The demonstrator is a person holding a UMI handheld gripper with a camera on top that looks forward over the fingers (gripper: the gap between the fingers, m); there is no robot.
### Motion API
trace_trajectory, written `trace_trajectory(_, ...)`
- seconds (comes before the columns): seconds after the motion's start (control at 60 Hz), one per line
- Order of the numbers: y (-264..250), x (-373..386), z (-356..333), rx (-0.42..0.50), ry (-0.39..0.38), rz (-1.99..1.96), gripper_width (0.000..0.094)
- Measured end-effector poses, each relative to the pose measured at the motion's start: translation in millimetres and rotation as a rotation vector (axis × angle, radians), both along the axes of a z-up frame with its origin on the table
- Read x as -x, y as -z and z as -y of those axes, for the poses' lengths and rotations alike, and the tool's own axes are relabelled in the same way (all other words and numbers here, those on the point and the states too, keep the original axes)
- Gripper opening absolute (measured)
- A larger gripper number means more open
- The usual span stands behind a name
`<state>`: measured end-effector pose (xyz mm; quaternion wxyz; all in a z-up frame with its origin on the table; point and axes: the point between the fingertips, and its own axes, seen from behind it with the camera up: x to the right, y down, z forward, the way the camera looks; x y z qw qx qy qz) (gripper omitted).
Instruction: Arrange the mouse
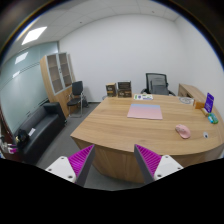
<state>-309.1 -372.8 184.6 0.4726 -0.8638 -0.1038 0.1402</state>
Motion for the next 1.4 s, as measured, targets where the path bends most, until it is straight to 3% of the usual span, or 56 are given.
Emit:
trace_trajectory(0.4, 46.4, -172.7, -70.6, -0.039, 0.219, 0.074, 0.0823)
trace_trajectory(0.483, 54.9, -221.1, -105.1, -0.105, 0.246, 0.113, 0.0823)
trace_trajectory(0.6, 78.1, -267.0, -160.7, -0.193, 0.216, 0.146, 0.0819)
trace_trajectory(0.933, 155.0, -334.8, -248.7, -0.096, 0.151, 0.129, 0.0811)
trace_trajectory(1.217, 167.3, -355.3, -299.1, -0.077, 0.15, 0.101, 0.0823)
trace_trajectory(1.4, 174.3, -367.7, -322.5, -0.047, 0.198, 0.078, 0.0821)
